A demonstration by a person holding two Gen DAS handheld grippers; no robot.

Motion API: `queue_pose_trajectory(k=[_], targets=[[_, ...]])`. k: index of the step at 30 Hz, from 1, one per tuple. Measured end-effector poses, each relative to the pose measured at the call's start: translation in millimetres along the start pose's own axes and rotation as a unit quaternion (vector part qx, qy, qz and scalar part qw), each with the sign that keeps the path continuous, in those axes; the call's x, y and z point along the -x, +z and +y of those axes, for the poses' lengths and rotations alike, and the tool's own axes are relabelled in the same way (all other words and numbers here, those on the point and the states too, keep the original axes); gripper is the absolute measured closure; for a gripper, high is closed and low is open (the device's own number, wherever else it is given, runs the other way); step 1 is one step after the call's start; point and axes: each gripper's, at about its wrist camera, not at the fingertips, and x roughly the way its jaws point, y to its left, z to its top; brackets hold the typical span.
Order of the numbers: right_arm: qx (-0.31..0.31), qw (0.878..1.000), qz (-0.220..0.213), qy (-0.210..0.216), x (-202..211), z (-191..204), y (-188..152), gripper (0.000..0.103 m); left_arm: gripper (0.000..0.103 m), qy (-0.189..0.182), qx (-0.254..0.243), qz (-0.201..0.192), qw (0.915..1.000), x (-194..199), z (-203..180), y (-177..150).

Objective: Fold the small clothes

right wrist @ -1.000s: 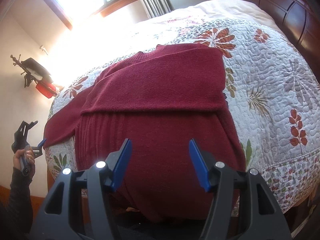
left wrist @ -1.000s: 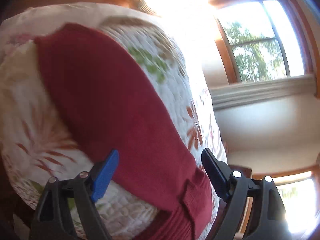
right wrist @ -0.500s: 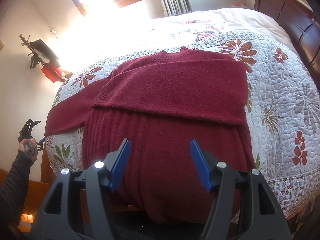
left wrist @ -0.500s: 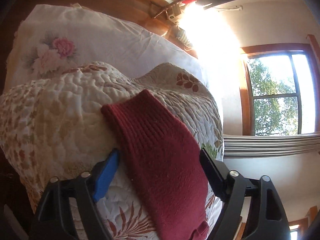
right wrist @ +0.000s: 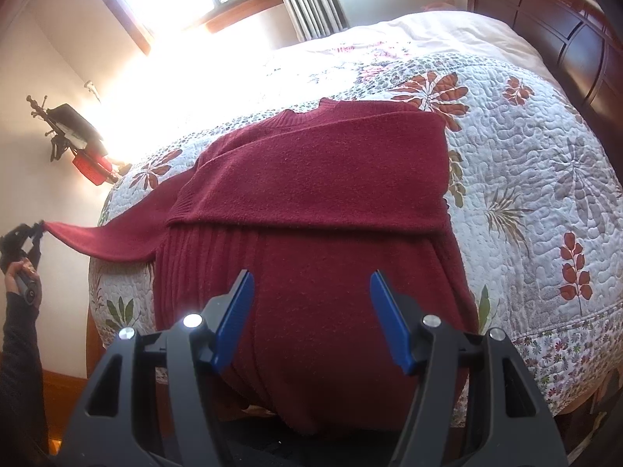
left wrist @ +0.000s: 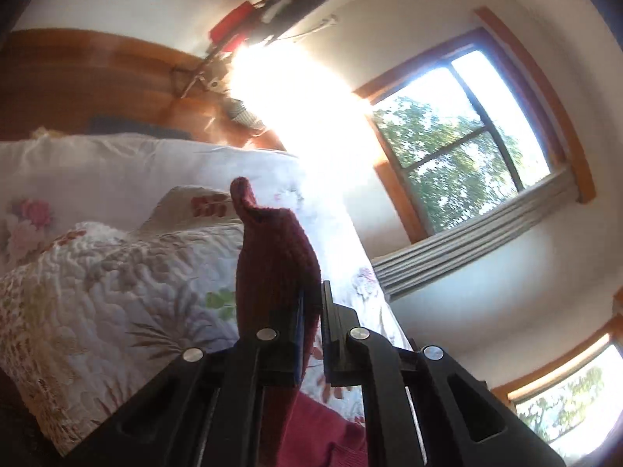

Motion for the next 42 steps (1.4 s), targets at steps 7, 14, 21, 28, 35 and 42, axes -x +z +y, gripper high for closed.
queue_pose_trajectory(k=[7, 14, 21, 28, 35, 42], targets=[[-0.032, 0.999, 0.003, 0.027, -1.9, -25.1, 9.2, 0.041, 0.096, -0.107, -0.177, 0.052, 0.9770, -9.1, -179.0, -69.5], [-0.045, 0.998, -0.001, 0.041, -5.6, -49.1, 28.0, 0.041, 0.096, -0.114, -0.320, 0.155, 0.9277, -69.8, -266.4, -217.6], [-0.063, 0.997, 0.015, 0.050, -16.2, -75.3, 38.9, 0.038, 0.096, -0.085, -0.429, 0.260, 0.8608, -117.6, -279.0, -384.9], [-0.091, 0.991, 0.023, 0.090, -19.9, -103.0, 54.5, 0.029, 0.096, -0.044, -0.498, 0.327, 0.8024, -139.6, -260.6, -495.1], [-0.160, 0.962, 0.052, 0.215, -49.5, -126.3, 96.7, 0.027, 0.045, -0.057, -0.455, 0.343, 0.8199, -110.7, -240.9, -489.2], [-0.217, 0.911, 0.150, 0.318, -143.5, -126.2, 133.2, 0.057, 0.032, -0.011, -0.309, 0.345, 0.8864, -48.9, -180.8, -444.8]])
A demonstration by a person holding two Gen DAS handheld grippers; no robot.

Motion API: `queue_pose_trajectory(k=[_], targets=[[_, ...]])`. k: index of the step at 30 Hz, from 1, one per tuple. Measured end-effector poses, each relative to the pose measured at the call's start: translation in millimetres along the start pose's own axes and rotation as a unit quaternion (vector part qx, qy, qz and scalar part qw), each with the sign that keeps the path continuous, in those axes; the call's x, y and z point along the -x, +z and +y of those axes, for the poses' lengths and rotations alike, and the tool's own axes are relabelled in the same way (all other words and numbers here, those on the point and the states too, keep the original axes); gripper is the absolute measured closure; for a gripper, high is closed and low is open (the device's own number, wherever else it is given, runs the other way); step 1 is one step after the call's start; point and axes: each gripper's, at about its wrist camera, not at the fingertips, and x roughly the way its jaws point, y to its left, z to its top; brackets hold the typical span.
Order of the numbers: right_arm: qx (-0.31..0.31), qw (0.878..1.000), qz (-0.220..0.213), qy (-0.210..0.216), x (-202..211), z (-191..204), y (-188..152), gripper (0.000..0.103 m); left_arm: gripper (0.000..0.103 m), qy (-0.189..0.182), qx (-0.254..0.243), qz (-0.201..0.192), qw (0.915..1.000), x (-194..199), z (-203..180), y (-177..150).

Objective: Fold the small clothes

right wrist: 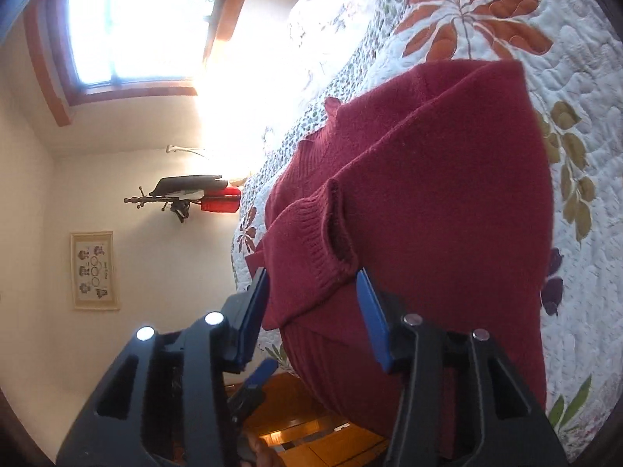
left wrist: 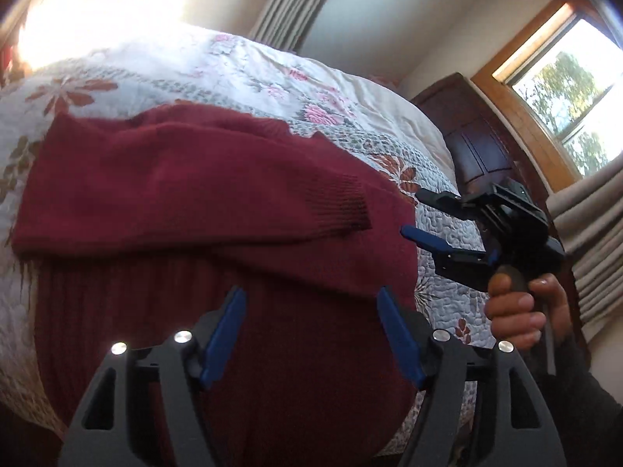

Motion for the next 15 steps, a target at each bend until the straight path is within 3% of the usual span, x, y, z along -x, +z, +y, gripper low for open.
queue_pose_trajectory(k=[4, 9, 12, 15], targets=[[0.000, 1.000, 0.027, -0.003, -25.6, -1.7, 20.6, 0.057, 0.032, 0.018, 0.098, -0.004, 0.9950, 30.0, 42.7, -45.3], [0.027, 0.998, 0.046, -0.028, -44.0, 11.4, 31.6, 0.057, 0.032, 0.041, 0.204, -0.014, 0.9780, 55.6, 89.6, -90.9], [0.036, 0.997, 0.055, -0.038, -53.2, 16.4, 30.3, 0.057, 0.032, 0.051, 0.239, -0.020, 0.9694, 63.5, 104.5, -103.0], [0.042, 0.997, 0.059, -0.038, -59.4, 22.7, 30.9, 0.057, 0.032, 0.055, 0.245, -0.025, 0.9676, 67.6, 107.3, -106.1]])
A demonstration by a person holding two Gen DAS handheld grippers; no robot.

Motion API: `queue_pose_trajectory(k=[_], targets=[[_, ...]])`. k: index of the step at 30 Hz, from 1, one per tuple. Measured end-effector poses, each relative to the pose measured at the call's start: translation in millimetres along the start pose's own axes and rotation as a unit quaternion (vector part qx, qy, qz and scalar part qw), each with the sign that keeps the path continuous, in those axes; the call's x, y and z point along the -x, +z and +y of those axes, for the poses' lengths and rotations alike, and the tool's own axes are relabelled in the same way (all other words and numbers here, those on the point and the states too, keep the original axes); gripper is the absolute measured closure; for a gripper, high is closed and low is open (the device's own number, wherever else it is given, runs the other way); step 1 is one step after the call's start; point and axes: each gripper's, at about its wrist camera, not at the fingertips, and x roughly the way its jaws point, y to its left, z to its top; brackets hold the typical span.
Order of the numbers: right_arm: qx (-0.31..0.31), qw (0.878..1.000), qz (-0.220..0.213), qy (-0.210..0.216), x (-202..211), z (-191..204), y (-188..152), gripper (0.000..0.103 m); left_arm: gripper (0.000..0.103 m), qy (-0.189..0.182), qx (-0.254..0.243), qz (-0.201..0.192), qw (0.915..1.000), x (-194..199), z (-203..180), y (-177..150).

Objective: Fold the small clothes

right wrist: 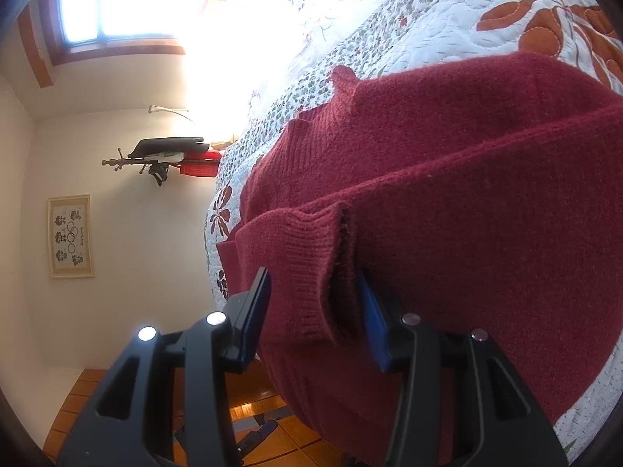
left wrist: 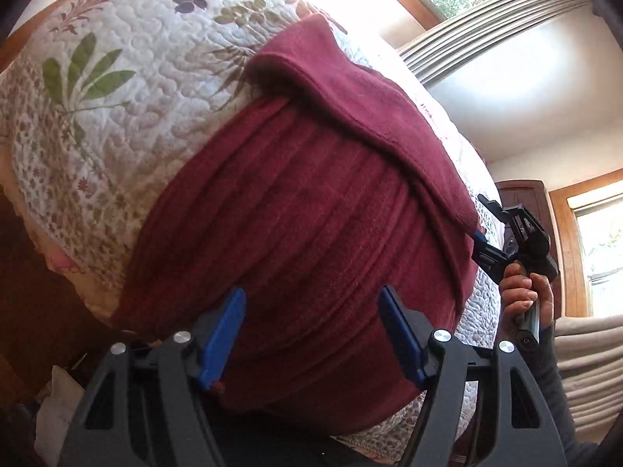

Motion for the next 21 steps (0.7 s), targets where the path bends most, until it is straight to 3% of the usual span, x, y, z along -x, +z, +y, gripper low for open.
queue_pose_trajectory(k=[3, 9, 21], targets=[[0.008, 1.000, 0.001, -0.003, -3.5, 7.7, 3.0, 0.059, 0.032, -0.003, -0.008, 0.000, 1.0000, 1.7, -3.5, -0.8], [0.026, 0.999, 0.003, -0.025, -10.6, 23.7, 6.9, 0.095, 0.032, -0.002, -0.029, 0.015, 0.9995, -4.3, -12.9, 0.9], [0.141, 0.987, -0.067, -0.022, 75.5, 98.3, -26.2, 0.097, 0.031, -0.009, -0.041, 0.008, 0.9991, -1.5, -17.6, 23.5]])
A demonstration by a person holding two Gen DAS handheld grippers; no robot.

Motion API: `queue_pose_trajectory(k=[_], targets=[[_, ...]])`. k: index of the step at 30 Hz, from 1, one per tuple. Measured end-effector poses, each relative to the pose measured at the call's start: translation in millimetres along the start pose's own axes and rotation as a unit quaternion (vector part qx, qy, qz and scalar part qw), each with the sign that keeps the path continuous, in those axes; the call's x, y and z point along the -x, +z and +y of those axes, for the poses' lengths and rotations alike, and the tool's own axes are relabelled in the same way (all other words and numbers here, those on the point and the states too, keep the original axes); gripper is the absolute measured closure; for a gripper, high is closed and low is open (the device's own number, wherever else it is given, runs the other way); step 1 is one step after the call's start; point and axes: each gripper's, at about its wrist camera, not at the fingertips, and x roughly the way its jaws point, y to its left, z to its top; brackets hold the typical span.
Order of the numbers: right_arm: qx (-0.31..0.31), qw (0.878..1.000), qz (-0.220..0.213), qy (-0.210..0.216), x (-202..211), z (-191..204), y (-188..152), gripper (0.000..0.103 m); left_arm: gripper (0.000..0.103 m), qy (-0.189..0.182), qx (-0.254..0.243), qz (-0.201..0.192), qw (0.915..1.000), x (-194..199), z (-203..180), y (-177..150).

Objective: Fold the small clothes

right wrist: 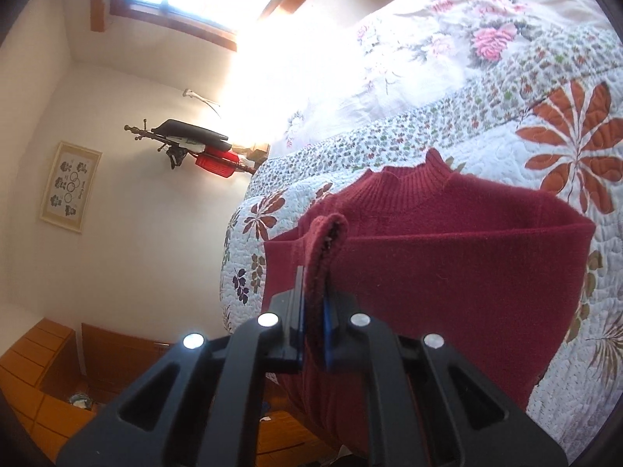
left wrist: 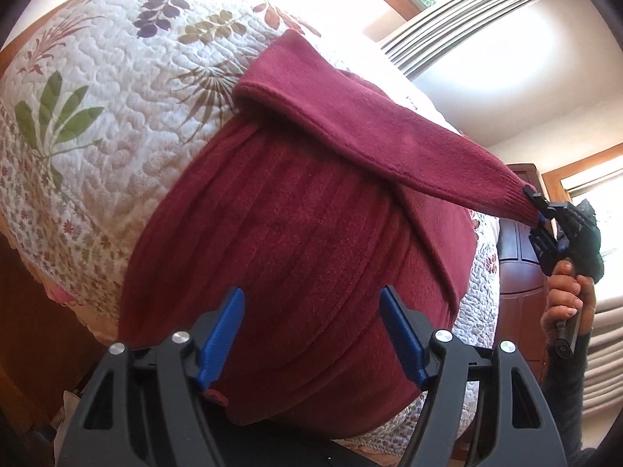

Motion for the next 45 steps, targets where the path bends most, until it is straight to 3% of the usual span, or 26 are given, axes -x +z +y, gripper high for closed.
queue_pose_trajectory(k=[5, 9, 17, 23, 26, 28, 32, 36, 38, 39, 40, 42, 43, 45], targets=[[0.002, 0.999, -0.039, -0.011, 41.4, -6.0, -6.7, 0.097, 0.031, -0.002, -0.006, -0.001, 1.0000, -0.7, -1.2, 6.7], [-0.025, 0.998, -0.052, -0.026, 57.3, -38.5, -15.9, 0.097, 0.031, -0.002, -0.012, 0.002, 0.9999, -2.0, -3.3, 10.1], [-0.103, 0.993, -0.035, -0.052, 38.8, -122.2, -42.5, 0.097, 0.031, -0.001, -0.017, 0.004, 0.9998, -4.6, -6.0, 11.2], [-0.141, 0.989, -0.018, -0.042, 15.1, -164.7, -56.9, 0.097, 0.031, 0.003, -0.025, 0.004, 0.9997, -7.2, -12.4, 8.6], [-0.141, 0.988, -0.011, -0.062, 9.7, -185.1, -60.4, 0.085, 0.031, -0.005, -0.030, 0.008, 0.9995, -12.3, -20.3, 13.1], [-0.148, 0.986, -0.033, -0.068, 26.1, -192.9, -61.0, 0.085, 0.031, -0.016, -0.036, 0.006, 0.9992, -15.4, -28.9, 23.9], [-0.144, 0.985, -0.088, -0.025, 62.3, -184.8, -50.7, 0.085, 0.030, -0.061, -0.024, -0.014, 0.9978, -19.5, -40.2, 65.8], [-0.105, 0.993, -0.050, 0.013, 38.6, -174.3, -34.8, 0.085, 0.028, -0.136, -0.008, -0.016, 0.9905, -40.4, -48.7, 121.7], [-0.101, 0.994, -0.025, 0.028, 17.8, -180.3, -31.6, 0.076, 0.027, -0.161, 0.012, -0.009, 0.9869, -60.8, -43.7, 146.3], [-0.105, 0.994, -0.014, 0.036, 8.4, -183.6, -31.1, 0.061, 0.027, -0.174, 0.032, 0.004, 0.9843, -74.9, -37.4, 156.2], [-0.111, 0.993, -0.002, 0.048, -1.0, -189.0, -31.0, 0.054, 0.027, -0.171, 0.054, 0.019, 0.9836, -91.1, -27.8, 163.9], [-0.116, 0.992, 0.005, 0.043, -7.4, -197.0, -28.0, 0.061, 0.027, -0.126, 0.085, 0.039, 0.9877, -118.5, -6.7, 169.8], [-0.119, 0.992, 0.008, 0.039, -8.1, -201.7, -25.8, 0.071, 0.029, -0.127, 0.097, 0.044, 0.9862, -126.4, 1.5, 169.5], [-0.124, 0.992, 0.008, 0.029, -0.5, -203.1, -20.2, 0.076, 0.030, -0.130, 0.102, 0.046, 0.9852, -125.8, 1.5, 170.0]])
